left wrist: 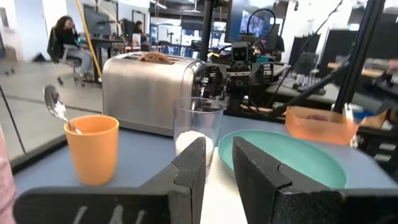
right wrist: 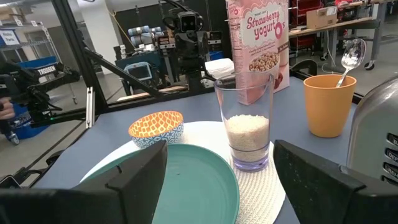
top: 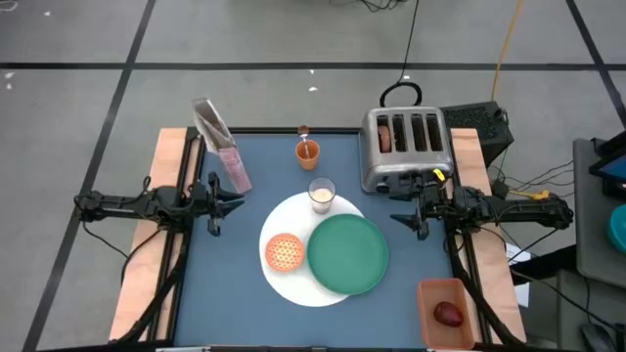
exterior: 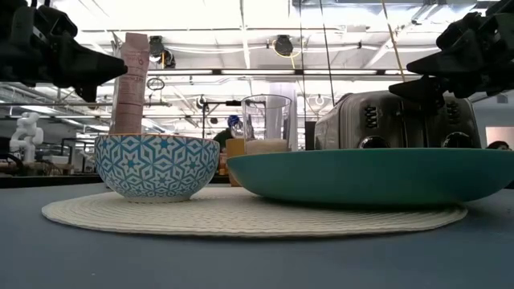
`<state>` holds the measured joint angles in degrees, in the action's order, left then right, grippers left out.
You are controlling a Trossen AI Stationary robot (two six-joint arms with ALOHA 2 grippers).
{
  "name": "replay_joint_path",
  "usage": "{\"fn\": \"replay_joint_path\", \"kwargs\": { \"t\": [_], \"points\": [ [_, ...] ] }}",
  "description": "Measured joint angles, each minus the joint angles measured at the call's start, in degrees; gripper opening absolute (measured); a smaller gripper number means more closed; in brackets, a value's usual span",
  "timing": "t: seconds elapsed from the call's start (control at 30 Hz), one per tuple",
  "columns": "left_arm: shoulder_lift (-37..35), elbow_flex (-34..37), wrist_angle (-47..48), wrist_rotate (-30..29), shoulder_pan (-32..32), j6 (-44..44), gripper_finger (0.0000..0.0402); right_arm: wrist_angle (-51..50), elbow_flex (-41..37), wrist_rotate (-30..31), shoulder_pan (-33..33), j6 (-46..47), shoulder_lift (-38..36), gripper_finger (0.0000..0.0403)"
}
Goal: Arrange a breakfast setting
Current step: Pour the cereal into the orange bowl
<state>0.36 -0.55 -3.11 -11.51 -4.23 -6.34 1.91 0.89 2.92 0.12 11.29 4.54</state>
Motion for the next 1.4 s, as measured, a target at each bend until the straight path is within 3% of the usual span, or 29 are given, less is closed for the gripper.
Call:
{"fn": "replay_joint_path", "kwargs": {
  "t": [0.23,0.77,0.97,1.27,1.4],
  "points": [
    [0.0,0.0,-1.6,0.0,0.0,-2.8,0.0086,0.0,0.0,0.0,0.0,0.0,0.0,0.0286],
    [0.0,-2.0,-15.8,0.9,0.0,-2.4,0.0086,0.0,0.0,0.0,0.0,0.0,0.0,0.0286],
    [2.4,-10.7,-10.4,1.0,0.0,-1.5,0.0086,0.0,0.0,0.0,0.0,0.0,0.0,0.0286],
    [18.2,-30.4,5.6,0.8,0.0,9.1,0.0086,0.0,0.0,0.0,0.0,0.0,0.0,0.0286],
    [26.0,-40.0,13.6,-5.7,0.0,8.8,0.0086,0.0,0.0,0.0,0.0,0.0,0.0,0.0286]
  ]
}}
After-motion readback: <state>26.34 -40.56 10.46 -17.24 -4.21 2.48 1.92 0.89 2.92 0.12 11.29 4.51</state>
